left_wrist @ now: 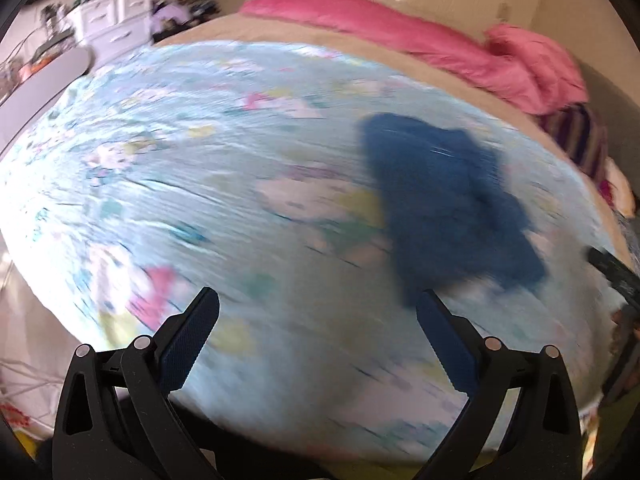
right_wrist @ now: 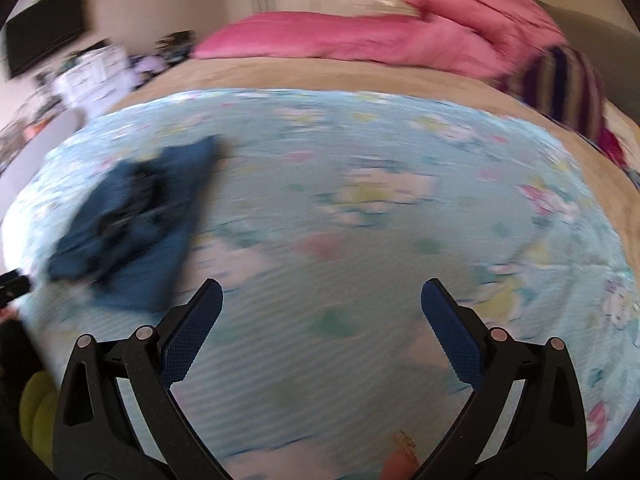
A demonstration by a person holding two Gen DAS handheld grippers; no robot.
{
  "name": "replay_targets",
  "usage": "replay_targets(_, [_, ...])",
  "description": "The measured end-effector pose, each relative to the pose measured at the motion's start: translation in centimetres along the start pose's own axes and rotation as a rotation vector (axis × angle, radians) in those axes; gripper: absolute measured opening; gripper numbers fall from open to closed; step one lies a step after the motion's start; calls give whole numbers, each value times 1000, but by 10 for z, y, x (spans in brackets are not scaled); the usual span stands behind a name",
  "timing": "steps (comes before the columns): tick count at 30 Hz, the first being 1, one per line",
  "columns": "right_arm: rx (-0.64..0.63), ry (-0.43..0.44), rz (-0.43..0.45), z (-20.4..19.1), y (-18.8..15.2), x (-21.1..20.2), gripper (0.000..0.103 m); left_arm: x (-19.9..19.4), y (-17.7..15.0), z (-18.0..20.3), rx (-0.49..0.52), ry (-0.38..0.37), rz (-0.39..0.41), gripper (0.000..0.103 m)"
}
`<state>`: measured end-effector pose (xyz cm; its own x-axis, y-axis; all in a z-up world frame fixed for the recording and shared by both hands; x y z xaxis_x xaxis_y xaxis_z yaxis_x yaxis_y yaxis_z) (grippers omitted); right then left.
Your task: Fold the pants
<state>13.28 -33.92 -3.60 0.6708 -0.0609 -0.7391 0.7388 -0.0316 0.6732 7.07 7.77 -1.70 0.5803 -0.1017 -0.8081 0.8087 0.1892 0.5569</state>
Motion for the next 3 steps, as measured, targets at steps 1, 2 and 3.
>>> replay_targets(1, [30,-49,-8,20,5,10,94,5,8,-10,-6,15,-8,99])
replay_targets(2, [52,-85,-16,35,9,17,94,14,23,-29,-20,58,-18,99])
replay_targets(3, [79,-134,-22,59,15,27,94,19,33,-42,-31,90,-20,99])
Point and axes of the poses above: each gripper's, at about its wrist camera, not at the fingertips, and x roughly the way its jaws point, z to its right, y to its top, the point moved 2 cm from there along x, roughly the way its jaws point, and after that the axes turned 6 degrees about -y, right-handed, at the moved point
